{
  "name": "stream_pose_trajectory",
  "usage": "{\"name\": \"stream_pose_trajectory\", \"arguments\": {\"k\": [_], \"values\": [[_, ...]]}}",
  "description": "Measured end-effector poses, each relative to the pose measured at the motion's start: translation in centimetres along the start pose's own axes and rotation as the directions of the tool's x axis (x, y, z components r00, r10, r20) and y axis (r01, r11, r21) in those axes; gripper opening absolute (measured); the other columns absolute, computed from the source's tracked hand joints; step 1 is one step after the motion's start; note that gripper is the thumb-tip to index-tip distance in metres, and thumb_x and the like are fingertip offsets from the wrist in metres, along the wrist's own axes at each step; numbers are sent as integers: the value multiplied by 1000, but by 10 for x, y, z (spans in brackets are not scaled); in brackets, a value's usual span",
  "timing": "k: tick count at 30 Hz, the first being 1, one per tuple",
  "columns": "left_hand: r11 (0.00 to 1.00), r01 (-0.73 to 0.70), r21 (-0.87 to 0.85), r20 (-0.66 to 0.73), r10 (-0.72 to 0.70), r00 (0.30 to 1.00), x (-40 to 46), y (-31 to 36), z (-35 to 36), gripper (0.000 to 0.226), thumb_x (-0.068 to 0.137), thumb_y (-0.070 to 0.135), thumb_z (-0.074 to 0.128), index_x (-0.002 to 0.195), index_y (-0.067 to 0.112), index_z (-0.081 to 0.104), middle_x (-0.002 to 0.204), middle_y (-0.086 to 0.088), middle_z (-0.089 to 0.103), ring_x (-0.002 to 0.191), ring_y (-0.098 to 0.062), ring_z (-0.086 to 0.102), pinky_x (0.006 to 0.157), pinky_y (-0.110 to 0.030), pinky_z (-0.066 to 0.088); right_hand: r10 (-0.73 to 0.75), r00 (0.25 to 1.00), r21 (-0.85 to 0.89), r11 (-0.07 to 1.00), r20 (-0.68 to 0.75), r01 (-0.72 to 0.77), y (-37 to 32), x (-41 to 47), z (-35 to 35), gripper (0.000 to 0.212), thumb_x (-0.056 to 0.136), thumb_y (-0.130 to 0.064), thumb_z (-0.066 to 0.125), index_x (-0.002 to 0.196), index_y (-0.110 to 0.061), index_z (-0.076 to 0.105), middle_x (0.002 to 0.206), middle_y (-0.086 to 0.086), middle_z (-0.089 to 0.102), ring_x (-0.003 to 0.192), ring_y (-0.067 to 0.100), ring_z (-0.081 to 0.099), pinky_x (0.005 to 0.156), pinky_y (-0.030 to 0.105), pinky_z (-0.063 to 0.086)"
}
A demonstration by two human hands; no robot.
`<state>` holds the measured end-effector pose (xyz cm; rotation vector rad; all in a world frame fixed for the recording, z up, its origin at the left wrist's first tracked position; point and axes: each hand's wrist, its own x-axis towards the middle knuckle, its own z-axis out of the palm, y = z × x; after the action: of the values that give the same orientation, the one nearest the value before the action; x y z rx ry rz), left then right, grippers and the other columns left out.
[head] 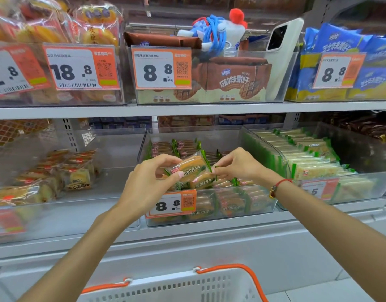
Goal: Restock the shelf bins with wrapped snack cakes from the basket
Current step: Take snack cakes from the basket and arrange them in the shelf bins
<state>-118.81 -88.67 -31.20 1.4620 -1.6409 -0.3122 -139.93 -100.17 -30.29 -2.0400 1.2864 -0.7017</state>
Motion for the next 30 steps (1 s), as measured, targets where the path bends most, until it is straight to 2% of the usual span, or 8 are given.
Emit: {"name": "stream_pose_trajectory", "arguments": {"k": [5, 9, 11, 15, 18, 23, 27, 30], "values": [[962, -79, 263, 181, 32, 983, 18, 17, 5, 24, 88, 39, 64, 112, 39, 66, 111, 19, 66, 104, -7, 60, 87, -33, 50, 166, 986, 151, 975, -9, -163, -5, 9, 12, 5, 84, -9, 70, 84, -6, 74, 81, 10, 72, 62, 12, 65, 60, 18, 57], [825, -142, 546, 235, 13, 972, 32, 22, 15, 29, 88, 45, 63, 116, 39, 66, 112, 11, 69, 97, -14, 61, 73, -27, 43, 306, 948, 235, 919, 83, -317, -11, 8, 10, 20, 82, -25, 74, 95, -9, 71, 80, 2, 71, 60, 6, 66, 52, 15, 53], [773, -181, 608, 248, 32, 968, 36, 22, 20, 30, 85, 46, 66, 114, 37, 67, 112, 8, 68, 103, -16, 57, 83, -31, 39, 303, 946, 206, 924, 115, -321, -11, 7, 6, 27, 85, -29, 72, 104, -10, 70, 84, 0, 71, 67, 7, 68, 59, 17, 55], [686, -258, 680, 221, 143, 965, 39, 22, 25, 41, 81, 45, 71, 119, 32, 64, 122, 7, 59, 117, -18, 43, 94, -34, 32, 206, 974, 32, 977, 92, -209, -13, 0, 3, 28, 93, -30, 61, 115, -14, 65, 101, 0, 68, 77, 8, 67, 76, 23, 56], [670, -266, 693, 271, 100, 957, 39, 20, 24, 43, 84, 45, 68, 124, 31, 61, 120, 5, 63, 118, -19, 46, 96, -35, 33, 90, 990, 45, 994, 111, -96, -16, -12, 4, 26, 87, -26, 69, 112, -22, 62, 102, 2, 67, 82, 14, 68, 81, 28, 56], [646, -298, 703, 354, 46, 934, 40, 21, 19, 28, 93, 39, 59, 119, 34, 65, 113, 2, 66, 114, -22, 51, 96, -34, 33, -44, 995, -192, 980, 95, 61, -11, -15, 16, 37, 80, -21, 76, 116, -24, 68, 105, 1, 68, 96, 16, 62, 81, 24, 48], [656, -305, 691, 369, 42, 928, 41, 17, 16, 27, 92, 39, 59, 118, 35, 65, 115, 6, 67, 114, -19, 52, 96, -35, 34, -64, 994, -241, 967, 86, 83, -12, -11, 24, 32, 82, -20, 74, 114, -20, 70, 115, 2, 67, 102, 15, 60, 92, 31, 50], [649, -315, 692, 390, 31, 920, 43, 16, 17, 28, 93, 38, 59, 120, 35, 64, 117, 4, 66, 115, -20, 52, 95, -36, 35, -53, 990, -258, 962, 130, 85, -14, -12, 25, 31, 86, -21, 70, 117, -19, 68, 120, 1, 65, 99, 13, 58, 90, 30, 49]]}}
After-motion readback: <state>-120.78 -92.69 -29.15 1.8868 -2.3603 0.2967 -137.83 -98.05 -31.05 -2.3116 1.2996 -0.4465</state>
